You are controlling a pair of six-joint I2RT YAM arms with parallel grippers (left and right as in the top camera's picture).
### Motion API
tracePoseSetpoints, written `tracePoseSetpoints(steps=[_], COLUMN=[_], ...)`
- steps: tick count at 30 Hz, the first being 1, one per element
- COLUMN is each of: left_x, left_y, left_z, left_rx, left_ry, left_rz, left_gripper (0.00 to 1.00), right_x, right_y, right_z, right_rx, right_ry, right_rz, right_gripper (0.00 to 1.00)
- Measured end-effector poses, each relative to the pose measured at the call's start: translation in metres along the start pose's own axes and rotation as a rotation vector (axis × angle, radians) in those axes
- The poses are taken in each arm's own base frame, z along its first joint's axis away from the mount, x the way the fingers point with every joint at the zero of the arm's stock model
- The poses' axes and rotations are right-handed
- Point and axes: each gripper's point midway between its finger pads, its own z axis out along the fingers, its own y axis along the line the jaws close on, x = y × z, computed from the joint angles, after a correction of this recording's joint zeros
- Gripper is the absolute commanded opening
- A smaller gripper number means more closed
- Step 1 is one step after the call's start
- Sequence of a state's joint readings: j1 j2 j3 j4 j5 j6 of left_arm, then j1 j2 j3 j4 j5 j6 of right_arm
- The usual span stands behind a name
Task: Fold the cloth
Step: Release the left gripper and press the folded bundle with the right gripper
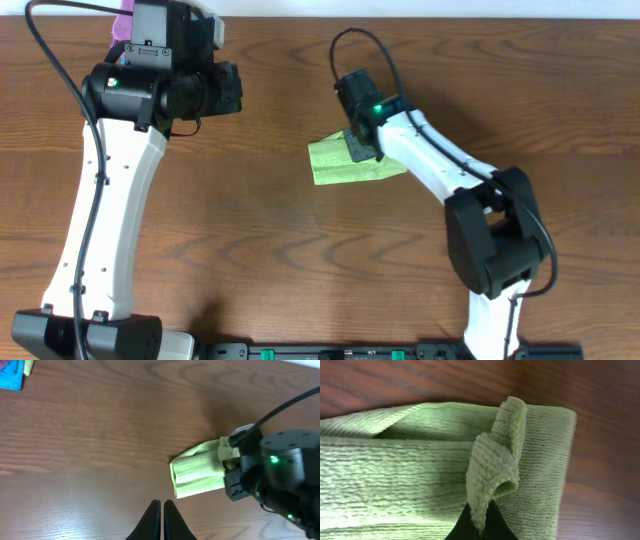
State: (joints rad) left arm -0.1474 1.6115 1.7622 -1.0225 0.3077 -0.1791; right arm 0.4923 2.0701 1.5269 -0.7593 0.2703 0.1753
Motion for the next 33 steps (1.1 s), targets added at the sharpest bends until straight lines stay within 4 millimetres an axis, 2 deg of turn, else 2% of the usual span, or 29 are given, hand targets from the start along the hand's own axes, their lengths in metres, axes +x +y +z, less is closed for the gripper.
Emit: tracePoseSetpoints(steps=[8, 18, 22, 30, 33], left_x=[-0.004, -0.009, -0.013, -0.015, -0.013], left_y=[-0.001, -0.008, -0.012, -0.017, -0.015], left_z=[-0.002, -0.023, -0.035, -0.072, -0.077], left_rx=[0.004, 0.02, 0.029, 0.015, 0.004], left_ry=[-0.018, -0.08, -0.117, -0.211, -0.215], left_rz=[0.005, 0.025, 0.036, 0.072, 0.075], left_gripper=[0.05, 0.06, 0.06, 0.06, 0.06], right_x=[-0.001, -0.001, 0.0, 0.0, -0.001], right_y=[0.021, 0.027, 0.031, 0.051, 0.057], right_z=[-0.006, -0.012, -0.014, -0.022, -0.024], right_rx=[0.016, 0.071, 0.082, 0.097, 0.105], right_ry=[-0.028, -0.049, -0.056, -0.092, -0.108], right_rz=[-0.054, -0.09, -0.105, -0.154, -0.169], right_gripper=[0.01, 0.01, 0.01, 0.01, 0.01])
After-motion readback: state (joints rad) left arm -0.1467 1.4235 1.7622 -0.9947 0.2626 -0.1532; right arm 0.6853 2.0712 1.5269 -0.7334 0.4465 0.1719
